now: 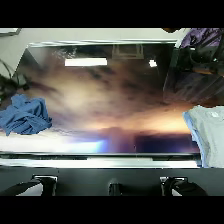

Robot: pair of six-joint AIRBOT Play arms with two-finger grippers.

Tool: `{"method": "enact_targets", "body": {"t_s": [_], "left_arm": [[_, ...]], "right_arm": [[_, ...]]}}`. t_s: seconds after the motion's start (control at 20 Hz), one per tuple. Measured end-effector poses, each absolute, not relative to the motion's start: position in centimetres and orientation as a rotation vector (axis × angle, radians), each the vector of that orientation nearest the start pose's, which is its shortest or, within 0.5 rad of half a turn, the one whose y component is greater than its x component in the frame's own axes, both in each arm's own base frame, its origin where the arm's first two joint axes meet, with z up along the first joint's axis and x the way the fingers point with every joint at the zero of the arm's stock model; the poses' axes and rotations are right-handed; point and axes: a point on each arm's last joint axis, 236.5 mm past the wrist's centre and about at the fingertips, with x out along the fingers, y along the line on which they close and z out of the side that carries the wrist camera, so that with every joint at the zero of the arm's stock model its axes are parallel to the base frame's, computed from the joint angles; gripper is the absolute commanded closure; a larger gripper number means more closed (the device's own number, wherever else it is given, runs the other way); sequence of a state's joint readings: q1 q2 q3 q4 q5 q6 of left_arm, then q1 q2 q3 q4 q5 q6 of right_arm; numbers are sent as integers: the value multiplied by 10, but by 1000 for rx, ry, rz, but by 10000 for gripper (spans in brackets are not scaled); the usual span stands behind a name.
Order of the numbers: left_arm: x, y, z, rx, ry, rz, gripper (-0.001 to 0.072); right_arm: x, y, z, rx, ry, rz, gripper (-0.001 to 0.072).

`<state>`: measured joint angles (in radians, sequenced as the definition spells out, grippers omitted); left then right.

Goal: Fold the clothes and pants, and hang the long-sleeved shirts on hangers.

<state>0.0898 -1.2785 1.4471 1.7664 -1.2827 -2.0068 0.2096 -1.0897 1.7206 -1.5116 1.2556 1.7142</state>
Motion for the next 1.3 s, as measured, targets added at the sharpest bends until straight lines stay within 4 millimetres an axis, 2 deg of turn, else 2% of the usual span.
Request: {"method": "enact_targets", "body": {"t_s": [0.1,0.25,0.45,0.55,0.6,0.65,0.7,0.75,0.85,1.0,1.1,1.2,1.3], "left_arm": [[400,110,66,-347,1094,533,-13],[397,138,15,-408,1125,591,-13],[396,152,-36,-448,1183,627,-13],[395,155,-54,-477,1204,654,-13],[395,156,-61,-489,1211,666,-13],[394,157,-68,-502,1217,679,118],[393,157,-74,-510,1227,687,607],[392,156,-79,-521,1237,697,691],[391,152,-83,-532,1254,688,692],[401,132,-74,-527,1265,608,692],[413,103,-62,-521,1260,521,692],[425,58,-47,-526,1251,409,692],[433,-7,-33,-544,1255,265,692]], "right_arm": [[389,96,303,108,640,206,678],[390,97,304,113,633,206,678],[391,97,306,113,626,206,677],[391,97,306,113,626,206,676],[391,97,305,113,628,206,652],[390,97,304,112,633,206,557],[390,96,303,112,637,205,500],[389,97,303,113,639,205,499],[389,97,302,119,643,204,499],[389,97,302,124,646,205,499],[388,98,302,126,648,207,499],[387,98,301,126,654,206,498],[384,97,299,127,666,205,493]]}}
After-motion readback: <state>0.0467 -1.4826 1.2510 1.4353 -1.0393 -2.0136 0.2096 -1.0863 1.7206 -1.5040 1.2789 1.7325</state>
